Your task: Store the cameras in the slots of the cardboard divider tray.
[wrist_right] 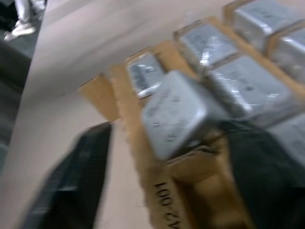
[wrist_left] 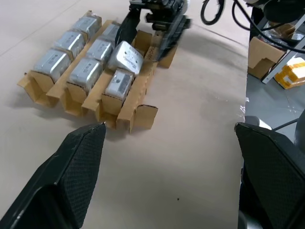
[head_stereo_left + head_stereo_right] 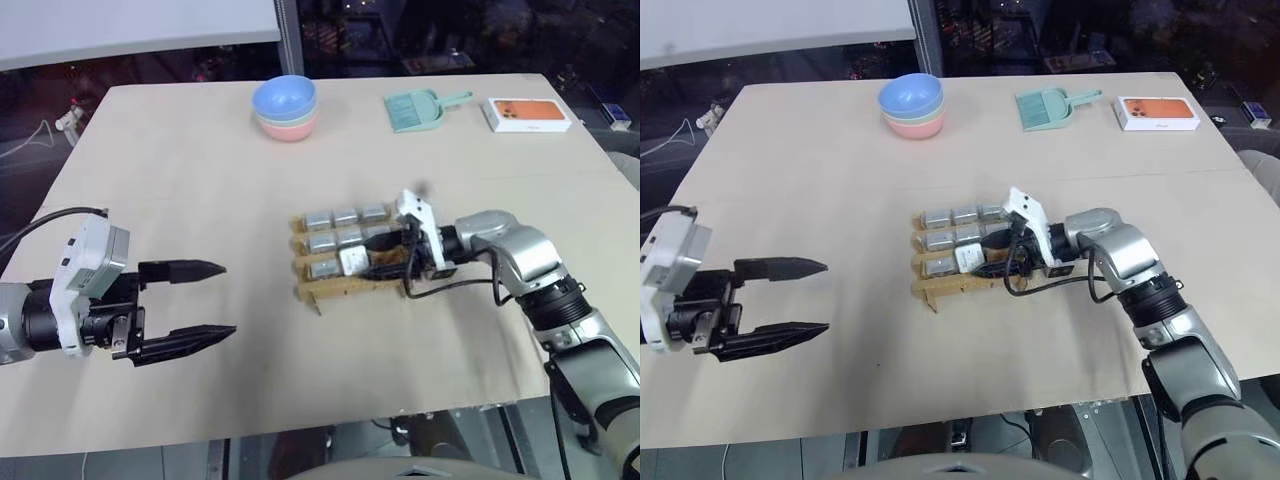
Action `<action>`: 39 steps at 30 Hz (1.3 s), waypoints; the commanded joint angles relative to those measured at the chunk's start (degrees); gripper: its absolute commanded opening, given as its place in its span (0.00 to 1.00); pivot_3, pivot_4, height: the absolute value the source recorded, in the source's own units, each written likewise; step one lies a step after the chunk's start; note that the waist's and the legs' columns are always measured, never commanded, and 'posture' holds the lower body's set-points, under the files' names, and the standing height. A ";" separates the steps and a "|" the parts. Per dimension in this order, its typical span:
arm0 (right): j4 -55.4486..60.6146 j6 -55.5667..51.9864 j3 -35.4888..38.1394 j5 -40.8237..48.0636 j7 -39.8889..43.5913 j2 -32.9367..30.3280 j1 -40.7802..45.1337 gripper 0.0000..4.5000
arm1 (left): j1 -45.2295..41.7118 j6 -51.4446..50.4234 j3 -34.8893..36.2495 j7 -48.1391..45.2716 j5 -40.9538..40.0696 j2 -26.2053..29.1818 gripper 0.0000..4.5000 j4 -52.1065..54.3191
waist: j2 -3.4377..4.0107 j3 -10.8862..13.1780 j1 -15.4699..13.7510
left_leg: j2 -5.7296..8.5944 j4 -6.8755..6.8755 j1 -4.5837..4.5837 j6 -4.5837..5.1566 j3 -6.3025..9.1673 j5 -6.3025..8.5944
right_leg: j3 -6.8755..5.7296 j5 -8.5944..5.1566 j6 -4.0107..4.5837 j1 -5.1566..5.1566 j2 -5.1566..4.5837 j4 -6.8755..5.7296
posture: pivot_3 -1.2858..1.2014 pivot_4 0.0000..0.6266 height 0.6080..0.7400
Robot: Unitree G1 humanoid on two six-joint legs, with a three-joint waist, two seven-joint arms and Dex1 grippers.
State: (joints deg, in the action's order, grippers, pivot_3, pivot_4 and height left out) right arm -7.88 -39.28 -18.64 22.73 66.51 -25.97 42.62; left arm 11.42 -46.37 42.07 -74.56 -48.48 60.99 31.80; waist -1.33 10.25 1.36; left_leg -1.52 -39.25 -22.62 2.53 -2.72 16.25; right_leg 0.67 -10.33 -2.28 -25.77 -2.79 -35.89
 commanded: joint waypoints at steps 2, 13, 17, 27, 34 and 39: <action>1.82 0.51 1.88 0.37 -0.08 0.14 -0.48 0.23 | -1.11 1.86 -0.72 -0.35 0.39 1.41 1.00 -1.25 | 0.00 0.00 0.02 | 0.01 0.02 -0.01 0.00 0.00 0.00 | 0.01 0.00 0.00 -0.01 0.00 0.02 | 0.52 0.24 1.00; 4.52 12.00 2.80 -2.21 1.20 -0.41 -3.88 0.12 | -3.05 3.83 -3.83 -0.97 1.31 2.36 1.00 -3.66 | 0.00 0.00 0.08 | 0.01 0.02 -0.01 0.00 -0.02 0.00 | 0.00 0.00 0.00 0.00 0.00 0.02 | 0.52 0.24 1.00; 2.78 20.70 1.06 -6.35 3.44 -1.64 -5.07 0.12 | -3.29 4.20 -4.00 -1.16 1.21 2.58 1.00 -4.08 | 0.00 0.00 0.08 | 0.02 0.02 -0.03 -0.01 -0.03 0.00 | 0.00 0.00 -0.01 0.00 -0.01 0.02 | 0.52 0.24 1.00; -4.16 33.98 2.96 -6.77 5.59 1.55 -5.03 0.12 | -3.65 3.70 -3.65 -1.08 0.65 2.81 1.00 -3.82 | -0.02 -0.01 -0.31 | 0.03 0.01 -0.02 -0.05 -0.06 -0.03 | -0.01 0.00 0.00 0.03 -0.01 0.01 | 0.52 0.24 1.00; -6.95 37.25 2.20 -9.91 7.36 0.73 -4.72 0.12 | -3.74 3.82 -3.90 -1.13 0.82 2.91 1.00 -4.12 | 0.00 0.00 -0.37 | 0.01 0.01 0.00 -0.07 -0.05 -0.04 | -0.03 0.00 0.00 0.03 0.01 -0.01 | 0.52 0.24 1.00; -6.72 36.98 3.27 -9.00 6.89 1.66 -4.88 0.41 | -4.40 3.98 -4.42 -1.07 0.89 3.06 1.00 -4.56 | -0.01 0.00 -0.40 | 0.02 0.01 0.00 -0.09 -0.05 -0.06 | -0.02 0.00 0.00 0.03 0.01 -0.01 | 0.52 0.24 1.00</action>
State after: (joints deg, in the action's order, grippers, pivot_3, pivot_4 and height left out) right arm -15.27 -2.77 -16.97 13.01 73.36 -24.49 37.05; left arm 7.52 -43.02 37.43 -75.30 -47.33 63.09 27.47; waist -1.34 10.24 0.96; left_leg -1.50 -39.24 -22.63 2.44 -2.76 16.19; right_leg 0.64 -10.33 -2.28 -25.74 -2.77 -35.90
